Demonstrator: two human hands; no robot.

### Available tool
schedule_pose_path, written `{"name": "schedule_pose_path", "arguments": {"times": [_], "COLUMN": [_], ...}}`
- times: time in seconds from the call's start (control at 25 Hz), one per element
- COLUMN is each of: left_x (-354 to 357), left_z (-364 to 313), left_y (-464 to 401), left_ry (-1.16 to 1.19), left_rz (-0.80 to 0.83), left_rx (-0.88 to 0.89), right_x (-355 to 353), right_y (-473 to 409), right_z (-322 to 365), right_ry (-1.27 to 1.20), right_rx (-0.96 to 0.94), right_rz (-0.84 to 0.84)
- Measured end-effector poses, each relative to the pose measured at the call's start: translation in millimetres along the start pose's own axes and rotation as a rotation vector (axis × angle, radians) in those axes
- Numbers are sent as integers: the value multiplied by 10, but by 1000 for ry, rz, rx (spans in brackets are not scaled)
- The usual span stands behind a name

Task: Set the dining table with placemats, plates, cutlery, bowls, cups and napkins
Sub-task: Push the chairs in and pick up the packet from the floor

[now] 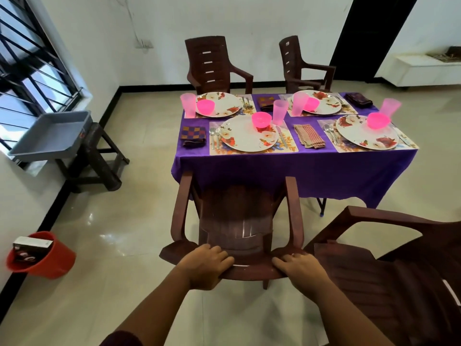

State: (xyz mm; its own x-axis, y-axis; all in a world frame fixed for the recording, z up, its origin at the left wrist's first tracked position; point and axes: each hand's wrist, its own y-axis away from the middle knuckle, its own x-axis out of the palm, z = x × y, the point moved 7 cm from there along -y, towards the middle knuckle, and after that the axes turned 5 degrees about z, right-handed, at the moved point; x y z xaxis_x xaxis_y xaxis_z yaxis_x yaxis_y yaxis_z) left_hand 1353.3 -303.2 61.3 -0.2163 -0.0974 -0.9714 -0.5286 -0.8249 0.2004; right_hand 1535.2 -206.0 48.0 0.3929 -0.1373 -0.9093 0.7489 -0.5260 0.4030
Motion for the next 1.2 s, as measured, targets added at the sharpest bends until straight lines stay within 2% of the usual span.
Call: {"name": "schedule_pose_path", "arguments": {"times": [0.16, 0.32, 0.48, 0.8, 0.88, 0.96, 1.04, 1.08, 1.2], "left_x": [-41, -152, -227, -192, -204, -286, -477, -611, -971], "left_z": [-150, -308, -317, -377, -305, -200, -69, -47, -274], "left_y": [-252, -574, -790, -976, -984, -1046, -1221, -1352, -1762], "left_ry": [54, 139, 154, 196, 228, 368, 552, 572, 358], "left_rz": [18, 10, 7, 43, 74, 91, 10, -64, -292], "left_rx": [-16, -63, -114, -161, -216, -303, -391, -391, -245], "right_x": [104, 88, 119, 126, 76, 38, 8, 26, 106], "right_y": [154, 310, 208, 257, 263, 322, 466, 588, 1066], "right_z": [-219, -565, -805, -959, -958, -982, -1031, -1064, -1129], "right_ry": [12, 3, 23, -4, 9, 8, 2, 2, -17], "right_rx": [72, 156, 257, 420, 437, 484, 576, 627, 715], "right_rz": [46, -55, 72, 13, 28, 46, 23, 15, 29]}}
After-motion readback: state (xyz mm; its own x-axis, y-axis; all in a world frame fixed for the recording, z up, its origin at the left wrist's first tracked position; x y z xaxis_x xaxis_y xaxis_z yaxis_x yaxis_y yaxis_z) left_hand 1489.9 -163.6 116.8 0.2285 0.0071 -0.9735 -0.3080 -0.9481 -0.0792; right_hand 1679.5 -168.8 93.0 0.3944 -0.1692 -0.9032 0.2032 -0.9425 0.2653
